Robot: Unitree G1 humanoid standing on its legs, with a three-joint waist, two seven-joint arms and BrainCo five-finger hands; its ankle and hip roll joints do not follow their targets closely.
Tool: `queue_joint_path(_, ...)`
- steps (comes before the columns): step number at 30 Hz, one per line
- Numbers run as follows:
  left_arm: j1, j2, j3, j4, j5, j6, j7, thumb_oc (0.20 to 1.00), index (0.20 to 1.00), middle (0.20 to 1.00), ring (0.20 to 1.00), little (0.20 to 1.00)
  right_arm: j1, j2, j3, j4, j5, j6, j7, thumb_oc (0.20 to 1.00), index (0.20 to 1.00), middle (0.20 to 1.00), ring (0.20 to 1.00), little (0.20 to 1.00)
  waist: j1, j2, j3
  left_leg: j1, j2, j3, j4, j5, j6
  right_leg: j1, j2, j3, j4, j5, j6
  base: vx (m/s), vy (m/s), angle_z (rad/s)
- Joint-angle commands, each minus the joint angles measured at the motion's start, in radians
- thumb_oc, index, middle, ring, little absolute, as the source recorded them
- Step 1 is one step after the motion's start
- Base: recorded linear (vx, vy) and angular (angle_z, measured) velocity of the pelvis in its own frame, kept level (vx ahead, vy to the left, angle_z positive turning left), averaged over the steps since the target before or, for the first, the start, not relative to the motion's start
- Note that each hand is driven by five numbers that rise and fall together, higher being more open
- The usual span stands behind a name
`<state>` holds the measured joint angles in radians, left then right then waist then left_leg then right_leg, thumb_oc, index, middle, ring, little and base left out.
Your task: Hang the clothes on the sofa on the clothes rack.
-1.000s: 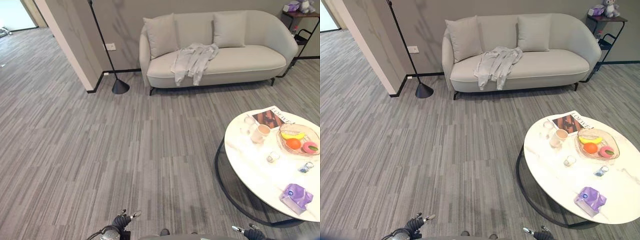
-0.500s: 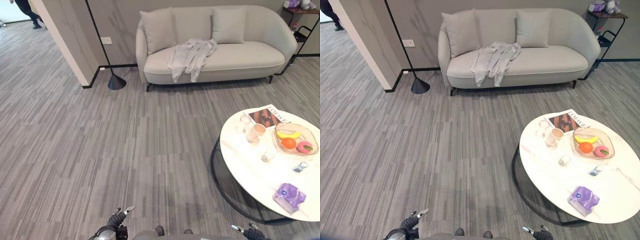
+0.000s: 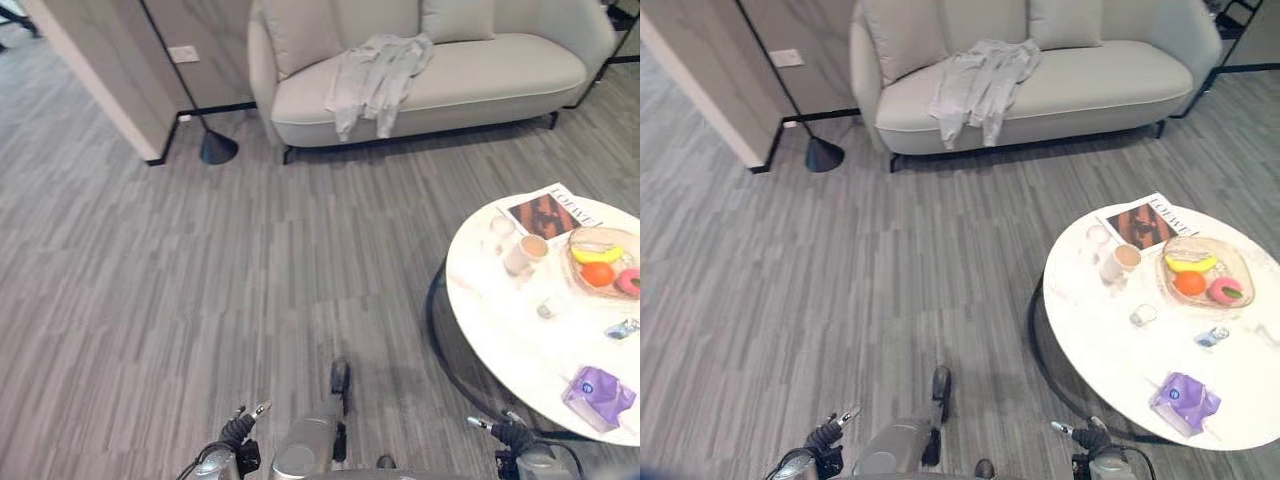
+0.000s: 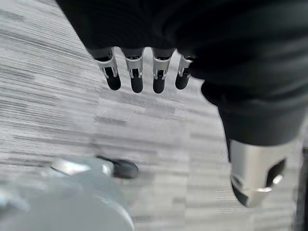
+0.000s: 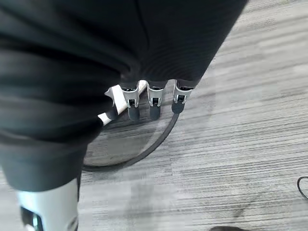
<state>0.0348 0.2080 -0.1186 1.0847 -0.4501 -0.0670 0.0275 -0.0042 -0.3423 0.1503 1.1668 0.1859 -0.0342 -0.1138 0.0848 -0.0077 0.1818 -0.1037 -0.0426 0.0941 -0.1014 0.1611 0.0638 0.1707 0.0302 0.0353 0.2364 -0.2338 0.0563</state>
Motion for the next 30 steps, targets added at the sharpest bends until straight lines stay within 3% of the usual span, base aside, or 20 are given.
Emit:
queue_joint_path(1,-0.027,0.063,-0.007,-0.027,0.046,-0.024,-0.008,1.0,1.0,1.0,1.0,1.0,0.002,-0.01,-0.006,-0.048,-0.007,-0.017,0.012,1.0,1.0,1.0,1.0,1.0,0.009,-0.042,-0.037,0.012,-0.046,-0.021,0.014,-0.066,-0.032,-0.06,-0.137,-0.027,0.181,0.339,0.128,0.18,0.138,-0.23)
queue_joint_path(2,-0.031,0.066,-0.009,-0.015,0.054,-0.02,-0.009,1.0,1.0,1.0,1.0,1.0,-0.004,-0.007,-0.013,-0.042,0.0,-0.016,0.012,1.0,1.0,1.0,1.0,1.0,-0.003,-0.034,-0.023,0.053,-0.044,-0.027,0.014,-0.089,-0.016,-0.109,-0.146,-0.039,0.295,0.417,0.127,0.35,0.254,-0.12)
queue_joint_path(3,-0.036,0.068,-0.013,-0.001,0.06,-0.016,-0.009,1.0,1.0,1.0,1.0,1.0,-0.003,-0.001,-0.019,-0.038,-0.001,-0.013,0.008,1.0,1.0,1.0,1.0,1.0,-0.018,0.005,-0.01,0.099,-0.015,-0.032,0.014,-0.118,0.0,-0.204,-0.162,-0.089,0.431,0.427,0.113,0.27,0.187,0.15)
queue_joint_path(4,-0.036,0.069,-0.013,0.0,0.06,-0.016,-0.009,1.0,1.0,1.0,1.0,1.0,-0.004,-0.001,-0.018,-0.038,-0.001,-0.013,0.008,1.0,1.0,1.0,1.0,1.0,-0.019,0.001,-0.01,0.099,-0.02,-0.032,0.014,-0.117,0.001,-0.207,-0.167,-0.088,0.439,0.421,0.114,0.31,0.155,0.28)
queue_joint_path(5,-0.041,0.069,-0.011,0.003,0.054,-0.017,-0.006,1.0,1.0,1.0,1.0,1.0,-0.003,0.003,-0.019,-0.031,0.003,-0.016,0.005,1.0,1.0,1.0,1.0,1.0,-0.029,0.016,-0.004,0.125,-0.012,-0.044,0.014,-0.135,0.004,-0.255,-0.195,-0.122,0.443,0.389,0.098,0.25,0.045,0.47)
queue_joint_path(7,-0.048,0.068,-0.01,0.0,0.05,-0.02,-0.005,1.0,1.0,1.0,1.0,1.0,0.0,0.003,-0.019,-0.033,0.002,-0.015,0.006,1.0,1.0,1.0,1.0,1.0,-0.04,0.027,0.003,0.161,-0.009,-0.06,0.014,-0.161,0.003,-0.293,-0.223,-0.169,0.336,0.345,0.082,0.42,0.002,0.47)
queue_joint_path(8,-0.061,0.068,-0.014,0.001,0.043,-0.027,-0.003,1.0,1.0,1.0,1.0,1.0,-0.002,0.003,-0.015,-0.028,0.003,-0.013,0.008,1.0,1.0,1.0,1.0,1.0,-0.056,0.021,0.022,0.209,-0.009,-0.075,0.014,-0.203,-0.014,-0.311,-0.229,-0.216,0.151,0.282,0.077,0.37,-0.061,0.32)
queue_joint_path(9,-0.061,0.067,-0.013,0.002,0.043,-0.028,-0.003,1.0,1.0,1.0,1.0,1.0,-0.003,0.003,-0.015,-0.028,0.003,-0.013,0.008,1.0,1.0,1.0,1.0,1.0,-0.056,0.023,0.022,0.208,-0.007,-0.075,0.014,-0.202,-0.015,-0.309,-0.227,-0.218,0.146,0.285,0.076,0.39,-0.113,0.24)
queue_joint_path(11,-0.069,0.067,-0.018,0.0,0.038,-0.033,0.002,1.0,1.0,1.0,1.0,1.0,-0.001,0.003,-0.013,-0.021,0.006,-0.012,0.007,1.0,1.0,1.0,1.0,1.0,-0.074,0.005,0.031,0.25,-0.013,-0.102,0.014,-0.241,-0.033,-0.321,-0.201,-0.216,-0.101,0.312,0.092,0.37,-0.137,0.24)
queue_joint_path(13,-0.074,0.065,-0.011,0.002,0.039,-0.039,0.005,1.0,1.0,1.0,1.0,1.0,0.006,0.006,-0.017,0.001,0.007,-0.008,0.006,1.0,1.0,1.0,1.0,1.0,-0.093,-0.009,0.038,0.302,-0.009,-0.126,0.014,-0.283,-0.052,-0.367,-0.172,-0.196,-0.277,0.386,0.125,0.48,-0.161,0.5)
queue_joint_path(16,-0.064,0.056,-0.005,0.001,0.04,-0.045,-0.002,1.0,1.0,1.0,1.0,1.0,0.017,-0.001,-0.027,0.032,-0.008,0.002,0.009,1.0,1.0,1.0,1.0,1.0,-0.113,-0.013,0.03,0.356,0.015,-0.149,0.014,-0.333,-0.083,-0.456,-0.169,-0.238,-0.324,0.427,0.16,0.47,-0.169,0.51)
queue_joint_path(19,-0.055,0.049,-0.016,-0.001,0.047,-0.047,-0.003,1.0,1.0,1.0,1.0,1.0,0.039,-0.008,-0.033,0.036,-0.01,-0.001,0.011,1.0,1.0,1.0,1.0,1.0,-0.126,-0.018,0.012,0.379,0.032,-0.174,0.014,-0.354,-0.086,-0.437,-0.158,-0.24,-0.324,0.451,0.142,0.47,-0.255,0.34)
queue_joint_path(20,-0.052,0.045,-0.017,-0.003,0.043,-0.047,-0.004,1.0,1.0,1.0,1.0,1.0,0.043,-0.015,-0.036,0.036,-0.007,-0.004,0.011,1.0,1.0,1.0,1.0,1.0,-0.132,-0.013,0.003,0.392,0.058,-0.18,0.014,-0.353,-0.095,-0.42,-0.142,-0.229,-0.324,0.453,0.132,0.45,-0.328,0.52)
queue_joint_path(21,-0.046,0.04,-0.022,-0.011,0.036,-0.046,-0.005,1.0,1.0,1.0,1.0,1.0,0.053,-0.027,-0.042,0.047,-0.004,-0.004,0.009,1.0,1.0,1.0,1.0,1.0,-0.132,0.002,-0.011,0.398,0.107,-0.185,0.047,-0.299,-0.121,-0.386,-0.117,-0.225,-0.324,0.45,0.118,0.45,-0.329,0.63)
queue_joint_path(22,-0.046,0.04,-0.023,-0.011,0.036,-0.046,-0.004,1.0,1.0,1.0,1.0,1.0,0.054,-0.027,-0.042,0.047,-0.004,-0.004,0.009,1.0,1.0,1.0,1.0,1.0,-0.133,0.005,-0.011,0.399,0.109,-0.185,0.047,-0.3,-0.122,-0.385,-0.115,-0.227,-0.324,0.45,0.117,0.41,-0.335,0.68)
queue_joint_path(25,-0.044,0.037,-0.051,-0.033,0.037,-0.037,-0.011,1.0,1.0,1.0,1.0,1.0,0.066,-0.04,-0.047,0.041,0.028,-0.017,0.005,1.0,1.0,1.0,1.0,1.0,-0.137,0.019,-0.013,0.297,0.162,-0.158,0.308,-0.16,-0.17,-0.291,-0.087,-0.249,-0.324,0.385,0.064,0.3,-0.288,0.29)
queue_joint_path(27,-0.047,0.042,-0.064,-0.063,0.026,-0.03,-0.018,1.0,1.0,1.0,1.0,1.0,0.072,-0.049,-0.054,0.026,0.045,-0.019,0.003,1.0,1.0,1.0,1.0,1.0,-0.134,-0.002,0.005,0.2,0.172,-0.128,0.527,-0.072,-0.16,-0.226,-0.08,-0.245,-0.324,0.345,0.022,0.3,-0.319,0.26)
queue_joint_path(29,-0.051,0.041,-0.066,-0.055,0.029,-0.029,-0.017,1.0,1.0,1.0,1.0,1.0,0.061,-0.059,-0.055,0.022,0.051,-0.017,-0.002,1.0,1.0,1.0,1.0,1.0,-0.123,-0.013,0.022,0.137,0.188,-0.089,0.644,-0.049,-0.145,-0.175,-0.068,-0.237,-0.324,0.305,0.0,0.25,-0.254,0.05)
queue_joint_path(30,-0.057,0.039,-0.068,-0.055,0.025,-0.028,-0.015,1.0,1.0,1.0,1.0,1.0,0.049,-0.065,-0.048,0.014,0.056,-0.016,-0.006,1.0,1.0,1.0,1.0,1.0,-0.117,-0.022,0.029,0.093,0.18,-0.066,0.653,-0.074,-0.131,-0.158,-0.072,-0.23,-0.324,0.289,-0.004,0.26,-0.202,-0.21)
